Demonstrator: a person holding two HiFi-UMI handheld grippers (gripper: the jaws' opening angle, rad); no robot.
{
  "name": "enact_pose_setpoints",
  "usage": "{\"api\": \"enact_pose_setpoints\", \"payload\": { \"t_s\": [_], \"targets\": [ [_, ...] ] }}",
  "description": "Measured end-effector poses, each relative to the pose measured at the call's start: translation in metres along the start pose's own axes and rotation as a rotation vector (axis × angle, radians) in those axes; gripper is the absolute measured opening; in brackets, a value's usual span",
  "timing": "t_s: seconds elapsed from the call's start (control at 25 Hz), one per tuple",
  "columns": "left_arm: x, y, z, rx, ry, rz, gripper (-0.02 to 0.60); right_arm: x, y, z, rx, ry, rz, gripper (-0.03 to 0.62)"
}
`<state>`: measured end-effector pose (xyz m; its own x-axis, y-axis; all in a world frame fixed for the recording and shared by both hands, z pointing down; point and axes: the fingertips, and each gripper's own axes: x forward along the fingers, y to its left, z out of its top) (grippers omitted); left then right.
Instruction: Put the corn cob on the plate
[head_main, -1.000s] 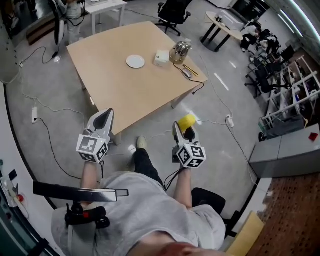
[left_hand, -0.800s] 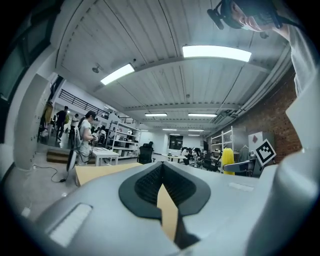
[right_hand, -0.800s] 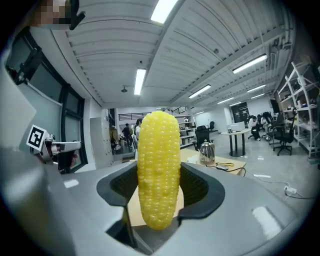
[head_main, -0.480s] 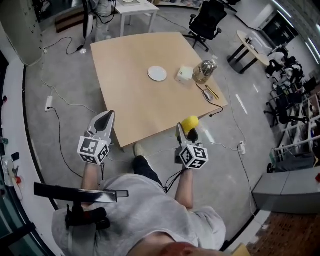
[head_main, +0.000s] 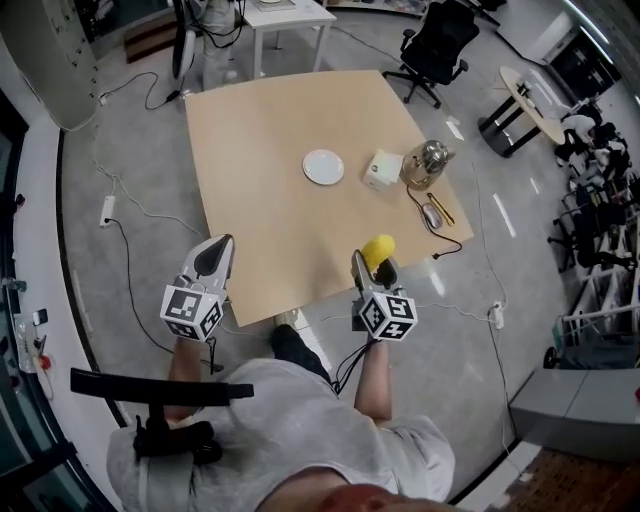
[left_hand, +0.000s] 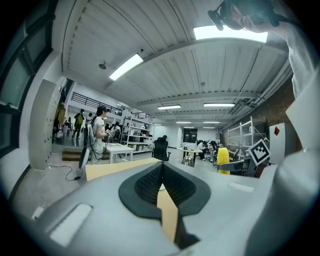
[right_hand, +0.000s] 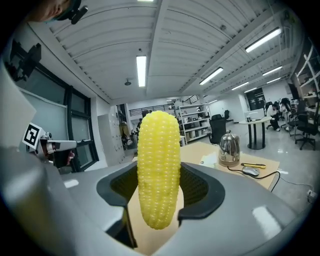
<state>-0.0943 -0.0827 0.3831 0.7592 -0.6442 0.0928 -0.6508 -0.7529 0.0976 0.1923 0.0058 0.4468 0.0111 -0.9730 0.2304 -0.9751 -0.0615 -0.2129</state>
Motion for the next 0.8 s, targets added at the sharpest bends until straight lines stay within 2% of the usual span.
{"api": "enact_pose_setpoints", "payload": {
  "t_s": [0.36, 0.8],
  "targets": [
    [0.060, 0.024, -0.010, -0.039, 0.058, 0.038, 0.020, 0.071, -0.025, -0.002, 0.007, 0.063, 0.033, 0.253],
    [0.120, 0.062, -0.042, -0.081, 0.123, 0.058, 0.020, 0.161, -0.045, -0.017, -0.008, 0.150, 0.064, 0.253]
  ]
}}
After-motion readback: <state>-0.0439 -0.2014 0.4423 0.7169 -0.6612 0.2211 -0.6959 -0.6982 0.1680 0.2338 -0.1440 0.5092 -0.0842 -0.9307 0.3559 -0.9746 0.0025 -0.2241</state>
